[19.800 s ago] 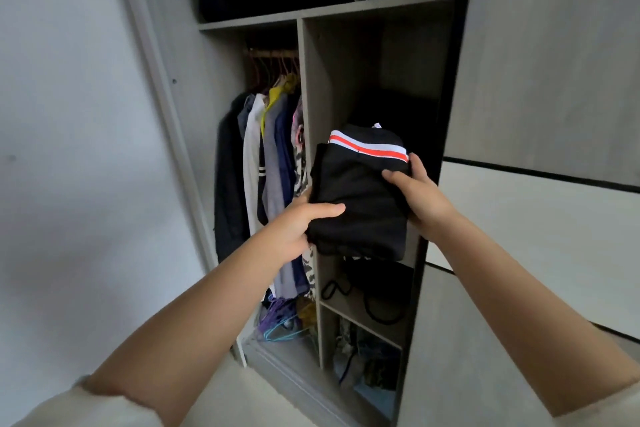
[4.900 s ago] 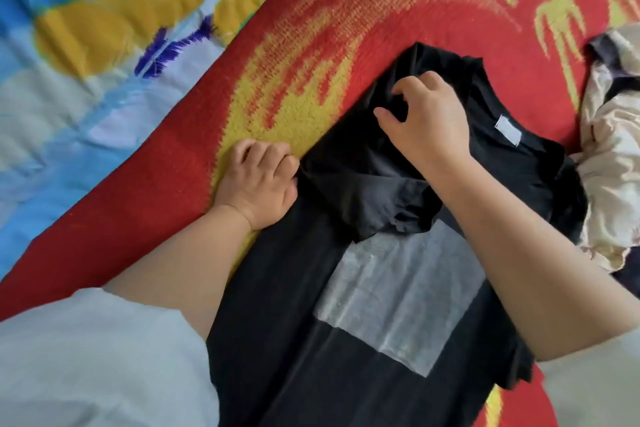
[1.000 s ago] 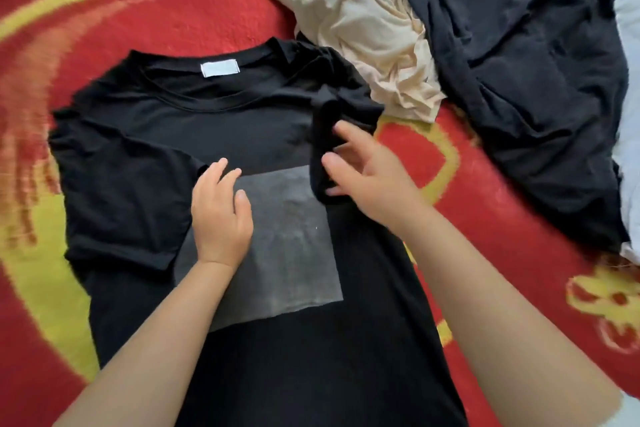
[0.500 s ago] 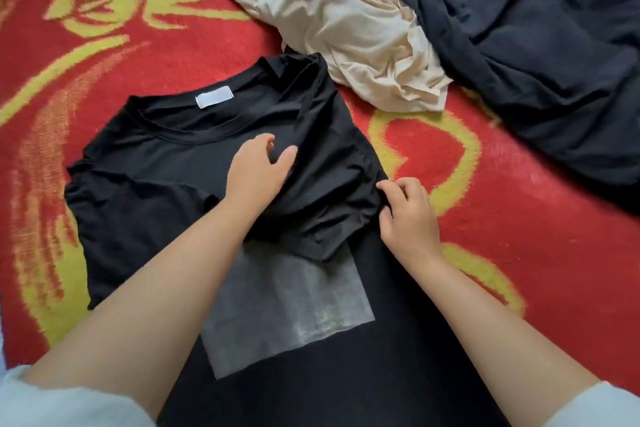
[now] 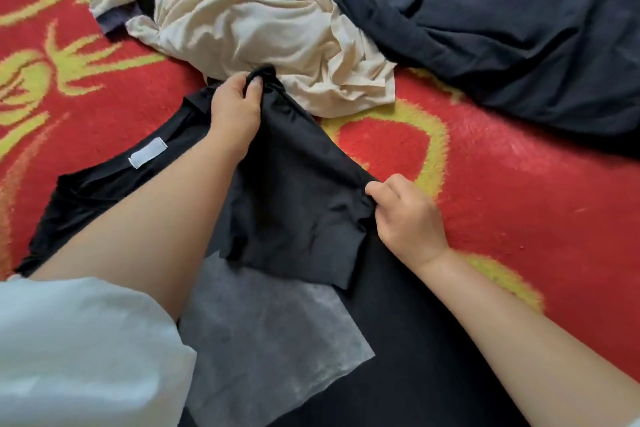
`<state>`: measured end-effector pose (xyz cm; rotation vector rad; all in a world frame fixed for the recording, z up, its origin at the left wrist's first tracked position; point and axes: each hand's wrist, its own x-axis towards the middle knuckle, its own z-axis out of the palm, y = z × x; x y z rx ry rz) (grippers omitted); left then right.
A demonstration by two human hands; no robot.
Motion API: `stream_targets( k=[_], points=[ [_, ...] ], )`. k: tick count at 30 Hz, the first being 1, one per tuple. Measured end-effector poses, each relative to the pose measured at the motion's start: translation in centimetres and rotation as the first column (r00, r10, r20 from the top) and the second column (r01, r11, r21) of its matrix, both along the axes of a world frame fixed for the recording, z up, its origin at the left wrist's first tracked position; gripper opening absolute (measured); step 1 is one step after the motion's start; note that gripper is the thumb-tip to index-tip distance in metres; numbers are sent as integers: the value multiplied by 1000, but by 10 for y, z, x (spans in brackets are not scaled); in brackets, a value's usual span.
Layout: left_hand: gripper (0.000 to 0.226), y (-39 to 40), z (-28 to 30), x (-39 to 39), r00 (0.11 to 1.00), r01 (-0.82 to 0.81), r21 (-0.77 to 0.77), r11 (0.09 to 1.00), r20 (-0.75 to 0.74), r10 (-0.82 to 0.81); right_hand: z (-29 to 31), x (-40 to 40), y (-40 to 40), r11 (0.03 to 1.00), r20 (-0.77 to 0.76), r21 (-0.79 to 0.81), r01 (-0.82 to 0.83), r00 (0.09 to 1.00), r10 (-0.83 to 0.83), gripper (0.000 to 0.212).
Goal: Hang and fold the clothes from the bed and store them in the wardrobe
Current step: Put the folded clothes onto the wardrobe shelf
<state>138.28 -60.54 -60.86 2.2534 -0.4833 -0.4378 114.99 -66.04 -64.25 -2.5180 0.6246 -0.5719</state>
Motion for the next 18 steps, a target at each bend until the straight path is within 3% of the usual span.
stream_targets(
  k=[4,8,12,15,18],
  points=[
    [8,-22,-9,5,998,-23,49,999,52,20,-10,-3,-6,999,-3,3,42,999,-42,27],
    [23,-33,-11,3,997,-45,-45,998,58,47,-14,-5,-5,997,-16,14,78,997,-77,27],
    [28,-34,-1,0,999,0,27,1000,49,-1,-12,-8,-9,999,-39,30,41,998,-39,27],
    [33,-12,7,-17,998,-36,15,999,45,35,-5,-11,-13,984,-41,178,-4,999,11,32],
    [51,36,1,-51,988,7,170,985,148,-33,6,-25,-13,931,-99,364,41,995,-5,49]
  ],
)
